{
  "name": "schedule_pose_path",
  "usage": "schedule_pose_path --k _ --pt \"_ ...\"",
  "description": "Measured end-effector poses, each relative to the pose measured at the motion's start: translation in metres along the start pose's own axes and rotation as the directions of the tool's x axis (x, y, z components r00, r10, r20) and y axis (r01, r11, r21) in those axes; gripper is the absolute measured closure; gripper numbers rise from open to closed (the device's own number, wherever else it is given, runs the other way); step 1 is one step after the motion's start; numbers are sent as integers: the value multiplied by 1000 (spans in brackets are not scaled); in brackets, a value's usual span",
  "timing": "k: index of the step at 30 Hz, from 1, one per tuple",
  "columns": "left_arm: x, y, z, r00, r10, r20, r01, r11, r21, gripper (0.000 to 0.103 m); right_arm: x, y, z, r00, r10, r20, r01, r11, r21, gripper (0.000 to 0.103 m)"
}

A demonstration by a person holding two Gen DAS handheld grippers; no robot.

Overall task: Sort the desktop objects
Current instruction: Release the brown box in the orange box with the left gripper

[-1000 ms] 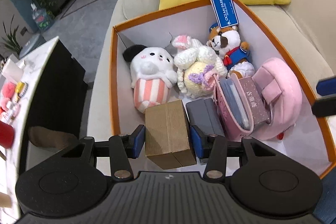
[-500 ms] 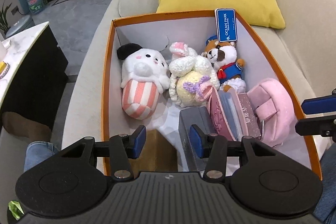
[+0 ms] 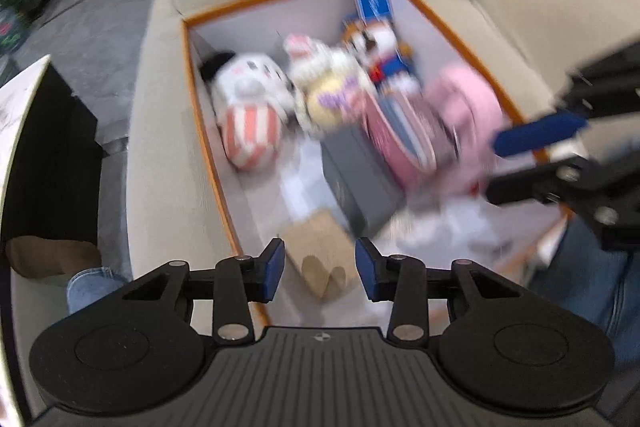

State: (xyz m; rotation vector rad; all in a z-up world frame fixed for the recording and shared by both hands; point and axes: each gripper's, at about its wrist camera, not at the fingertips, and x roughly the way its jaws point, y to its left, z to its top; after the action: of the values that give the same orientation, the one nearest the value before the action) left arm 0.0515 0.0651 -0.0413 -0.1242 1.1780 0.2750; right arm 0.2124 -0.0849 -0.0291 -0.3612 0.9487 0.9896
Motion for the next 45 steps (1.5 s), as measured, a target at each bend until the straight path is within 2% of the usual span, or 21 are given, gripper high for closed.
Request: schedule_pose_path --k 5,9,13,16,17,19,21,27,30,34,37,40,42,45 --pt "7 -12 0 997 33 -67 -26 994 108 58 28 9 -3 997 44 -67 -42 999 24 73" --pt "19 -13 7 989 4 -148 15 992 129 58 39 8 -4 992 74 -105 -68 996 57 73" --pt "33 -17 13 975 21 -221 11 990 142 58 46 1 -4 985 113 -132 -98 989 113 73" --pt "40 -19 15 967 27 -251 11 989 146 58 54 -1 -4 983 115 -147 -97 988 119 73" --pt "42 -18 16 966 7 -258 29 990 137 58 55 -1 -4 981 119 -150 -101 987 121 73" --pt "43 -15 17 968 -19 -249 50 992 118 56 58 -3 -6 979 127 -158 -107 986 124 74" --pt "42 -14 17 978 -14 -209 44 989 141 55 63 -5 -7 979 124 -159 -106 987 121 74" --pt "41 -8 21 987 -37 -157 68 978 197 55 71 -14 -9 977 141 -158 -120 983 137 74" --pt "42 -9 24 992 -39 -122 67 969 240 58 73 -14 -8 978 140 -155 -120 984 132 73" --pt "42 -15 29 993 -37 -112 69 954 292 61 74 -13 -8 978 139 -157 -121 985 121 74" --pt "38 -19 30 993 -18 -114 54 948 314 61 74 -13 -8 978 136 -161 -118 986 117 73" --pt "30 -22 27 991 12 -134 31 949 313 55 72 -12 -8 978 129 -161 -112 988 108 73" --pt "32 -23 26 979 53 -194 0 965 262 55 71 -12 -8 979 127 -159 -111 988 105 73" --pt "40 -25 22 965 82 -251 -25 974 223 55 72 -13 -9 980 127 -155 -110 988 109 73"
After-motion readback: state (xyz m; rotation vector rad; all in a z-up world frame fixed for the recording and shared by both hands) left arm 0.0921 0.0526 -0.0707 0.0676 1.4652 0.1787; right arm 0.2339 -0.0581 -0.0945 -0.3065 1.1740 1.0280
